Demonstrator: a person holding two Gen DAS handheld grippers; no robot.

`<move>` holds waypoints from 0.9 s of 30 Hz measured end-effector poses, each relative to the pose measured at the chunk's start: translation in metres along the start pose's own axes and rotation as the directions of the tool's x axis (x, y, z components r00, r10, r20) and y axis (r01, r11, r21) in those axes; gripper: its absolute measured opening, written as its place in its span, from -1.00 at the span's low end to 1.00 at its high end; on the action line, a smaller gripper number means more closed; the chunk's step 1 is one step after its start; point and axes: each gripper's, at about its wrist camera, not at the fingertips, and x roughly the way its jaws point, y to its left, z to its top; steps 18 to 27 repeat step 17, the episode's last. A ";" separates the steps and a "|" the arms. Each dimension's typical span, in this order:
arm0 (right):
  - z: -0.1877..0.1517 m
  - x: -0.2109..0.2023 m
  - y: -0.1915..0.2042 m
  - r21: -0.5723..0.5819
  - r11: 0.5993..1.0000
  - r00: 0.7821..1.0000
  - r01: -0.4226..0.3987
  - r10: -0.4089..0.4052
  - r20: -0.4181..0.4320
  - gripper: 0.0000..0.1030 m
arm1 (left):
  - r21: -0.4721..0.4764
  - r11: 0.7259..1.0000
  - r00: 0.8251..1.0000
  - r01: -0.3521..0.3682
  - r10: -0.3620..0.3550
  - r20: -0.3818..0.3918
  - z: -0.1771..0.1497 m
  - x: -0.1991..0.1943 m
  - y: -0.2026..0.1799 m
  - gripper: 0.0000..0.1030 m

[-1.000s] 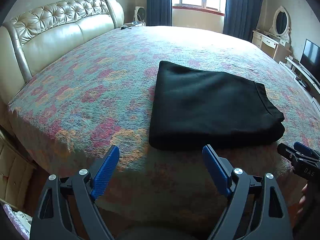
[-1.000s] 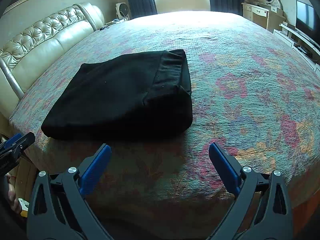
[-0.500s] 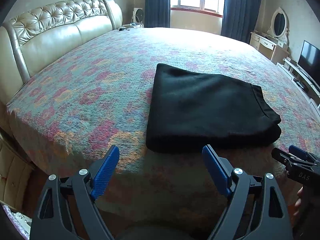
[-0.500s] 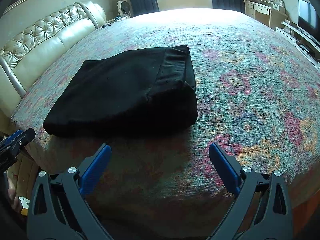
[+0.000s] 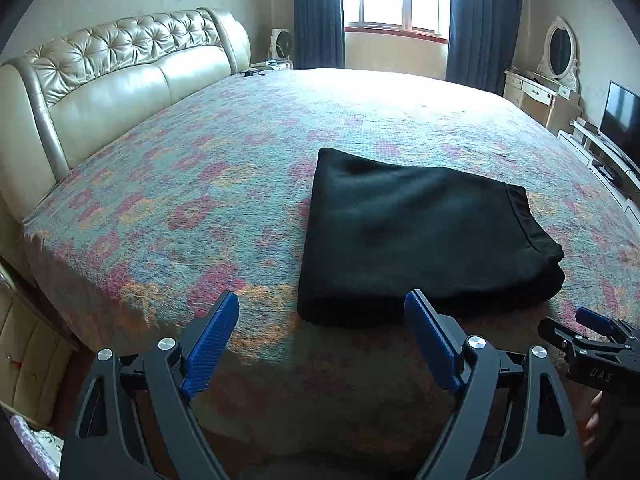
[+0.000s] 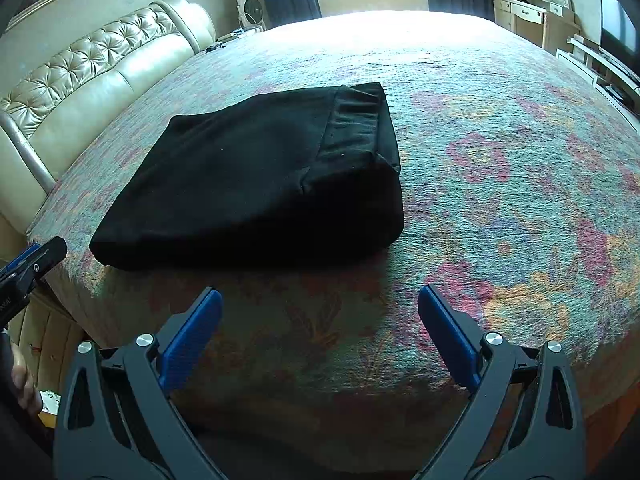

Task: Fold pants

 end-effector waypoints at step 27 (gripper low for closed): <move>-0.002 0.002 -0.001 0.026 1.000 1.000 -0.017 0.017 -0.020 0.91 | 0.081 0.996 0.999 0.022 -0.024 0.028 0.003 -0.012 -0.018 0.74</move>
